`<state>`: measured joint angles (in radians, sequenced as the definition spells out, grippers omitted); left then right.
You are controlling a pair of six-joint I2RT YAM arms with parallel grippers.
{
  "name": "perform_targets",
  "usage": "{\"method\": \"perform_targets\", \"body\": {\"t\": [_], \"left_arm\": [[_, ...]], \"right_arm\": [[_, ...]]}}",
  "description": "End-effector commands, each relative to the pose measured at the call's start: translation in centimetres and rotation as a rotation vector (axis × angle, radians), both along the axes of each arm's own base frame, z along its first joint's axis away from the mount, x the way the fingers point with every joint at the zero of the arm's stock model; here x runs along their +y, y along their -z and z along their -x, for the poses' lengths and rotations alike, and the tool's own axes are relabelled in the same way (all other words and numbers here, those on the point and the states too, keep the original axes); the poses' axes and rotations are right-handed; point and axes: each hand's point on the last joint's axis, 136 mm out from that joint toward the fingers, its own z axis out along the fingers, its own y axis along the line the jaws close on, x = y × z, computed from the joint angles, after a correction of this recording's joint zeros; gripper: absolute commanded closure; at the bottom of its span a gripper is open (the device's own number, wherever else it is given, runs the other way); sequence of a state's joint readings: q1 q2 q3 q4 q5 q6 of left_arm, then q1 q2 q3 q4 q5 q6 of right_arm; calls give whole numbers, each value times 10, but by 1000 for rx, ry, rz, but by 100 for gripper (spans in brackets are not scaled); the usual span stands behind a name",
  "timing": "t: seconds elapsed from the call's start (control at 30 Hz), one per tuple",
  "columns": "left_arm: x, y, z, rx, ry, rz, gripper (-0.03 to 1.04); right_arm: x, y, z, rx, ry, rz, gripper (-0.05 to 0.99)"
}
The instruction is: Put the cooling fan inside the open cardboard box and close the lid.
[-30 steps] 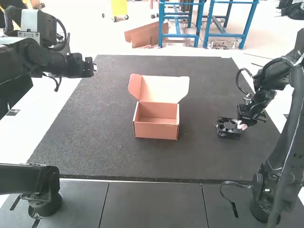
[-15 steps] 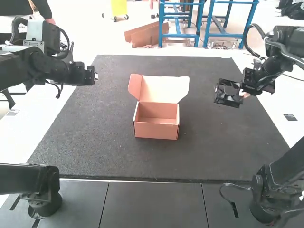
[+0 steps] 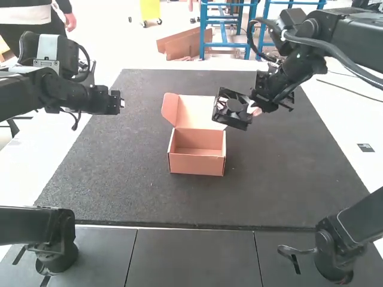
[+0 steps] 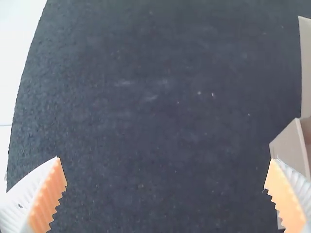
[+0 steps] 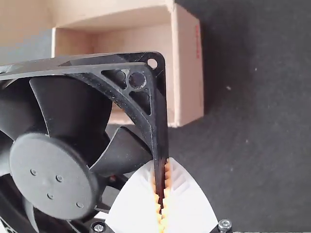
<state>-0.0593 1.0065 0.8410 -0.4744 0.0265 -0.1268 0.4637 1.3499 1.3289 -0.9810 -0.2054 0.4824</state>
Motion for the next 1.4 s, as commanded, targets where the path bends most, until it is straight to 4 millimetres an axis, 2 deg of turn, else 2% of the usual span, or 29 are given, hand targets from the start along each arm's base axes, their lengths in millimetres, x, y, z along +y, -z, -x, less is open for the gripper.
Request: {"method": "perform_targets", "body": {"t": [0.0, 0.23, 0.5, 1.0, 1.37], "left_arm": [[-2, -12, 2, -44, 15, -10, 4], [-2, -15, 2, -55, 14, -6, 4], [-2, -20, 4, -70, 13, -6, 4], [-1, -27, 7, -93, 9, -5, 4], [-1, -29, 7, -96, 9, -3, 4]], "right_arm": [[17, -17, 5, -29, 6, -33, 94], [51, 5, 6, 38, -71, 3, 94], [79, 29, -19, 74, -93, 29, 94], [91, 92, -58, 99, -123, 165, 94], [97, 124, -73, 111, -126, 205, 94]]}}
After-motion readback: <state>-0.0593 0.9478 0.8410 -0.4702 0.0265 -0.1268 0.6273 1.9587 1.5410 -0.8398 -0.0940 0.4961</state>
